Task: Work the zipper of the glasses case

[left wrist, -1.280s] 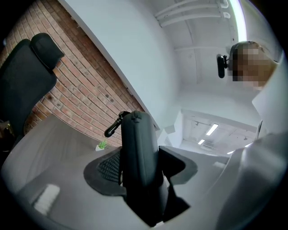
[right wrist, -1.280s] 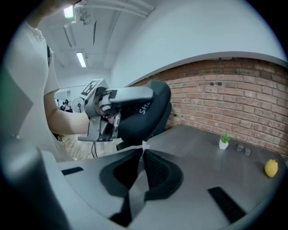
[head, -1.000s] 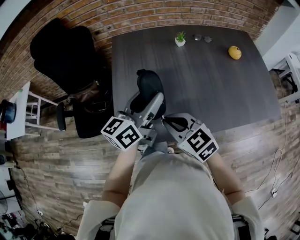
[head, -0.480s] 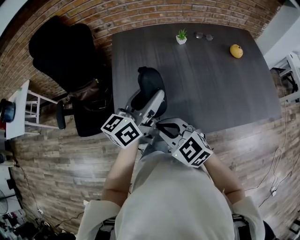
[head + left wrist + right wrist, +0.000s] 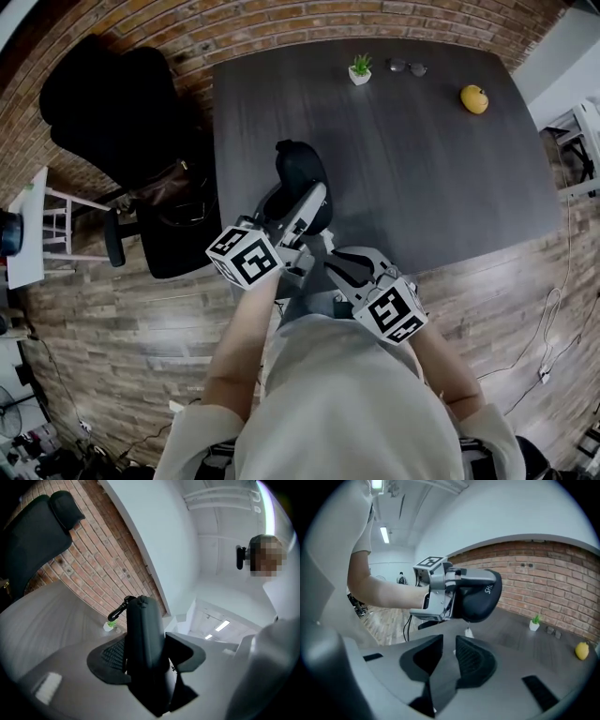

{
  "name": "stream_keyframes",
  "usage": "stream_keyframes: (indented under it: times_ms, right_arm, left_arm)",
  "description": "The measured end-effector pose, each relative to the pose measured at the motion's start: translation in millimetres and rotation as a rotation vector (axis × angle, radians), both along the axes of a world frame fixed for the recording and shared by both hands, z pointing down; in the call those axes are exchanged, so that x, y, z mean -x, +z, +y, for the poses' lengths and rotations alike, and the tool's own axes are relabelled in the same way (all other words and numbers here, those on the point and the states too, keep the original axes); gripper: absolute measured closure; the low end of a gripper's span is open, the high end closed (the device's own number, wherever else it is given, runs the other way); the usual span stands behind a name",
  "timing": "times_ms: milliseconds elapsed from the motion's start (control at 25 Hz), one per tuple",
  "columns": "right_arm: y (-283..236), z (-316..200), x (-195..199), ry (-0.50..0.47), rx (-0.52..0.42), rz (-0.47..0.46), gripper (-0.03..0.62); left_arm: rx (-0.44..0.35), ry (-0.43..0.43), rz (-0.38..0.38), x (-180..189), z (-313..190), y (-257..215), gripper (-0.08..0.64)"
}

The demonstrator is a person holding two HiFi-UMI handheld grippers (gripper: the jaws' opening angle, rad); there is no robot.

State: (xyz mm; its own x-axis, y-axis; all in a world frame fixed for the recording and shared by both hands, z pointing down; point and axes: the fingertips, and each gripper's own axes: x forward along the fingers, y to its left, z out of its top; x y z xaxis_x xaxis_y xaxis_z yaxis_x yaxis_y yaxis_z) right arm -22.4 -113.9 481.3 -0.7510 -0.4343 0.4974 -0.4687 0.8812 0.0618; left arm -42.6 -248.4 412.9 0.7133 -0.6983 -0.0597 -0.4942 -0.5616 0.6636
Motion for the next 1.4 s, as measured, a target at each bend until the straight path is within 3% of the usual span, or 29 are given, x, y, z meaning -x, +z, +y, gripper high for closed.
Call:
stream_keyframes:
  times_ms: [400, 720, 840, 1080, 1400]
  right_arm:
    - [30, -37, -48, 0.238, 0.088, -0.009, 0.532]
    - [39, -66, -57, 0.261, 0.116, 0.012, 0.535]
    - [43, -71, -54, 0.258, 0.133, 0.003, 0.535]
    - [49, -72, -52, 0.227, 0.152, 0.002, 0.537]
    - [47, -68, -53, 0.217, 0.147, -0.003, 0.537]
  left_arm:
    - [0.237, 0.047, -0.064, -19, -29, 112, 0.314]
    - [0.376, 0.058, -0.193, -28, -48, 176, 0.310]
    - [0.393, 0.060, -0.246, -30, -56, 182, 0.307]
    - [0.402, 0.015, -0.451, -21, -68, 198, 0.305]
    - [0.386, -0.039, -0.528, -8, -74, 197, 0.259]
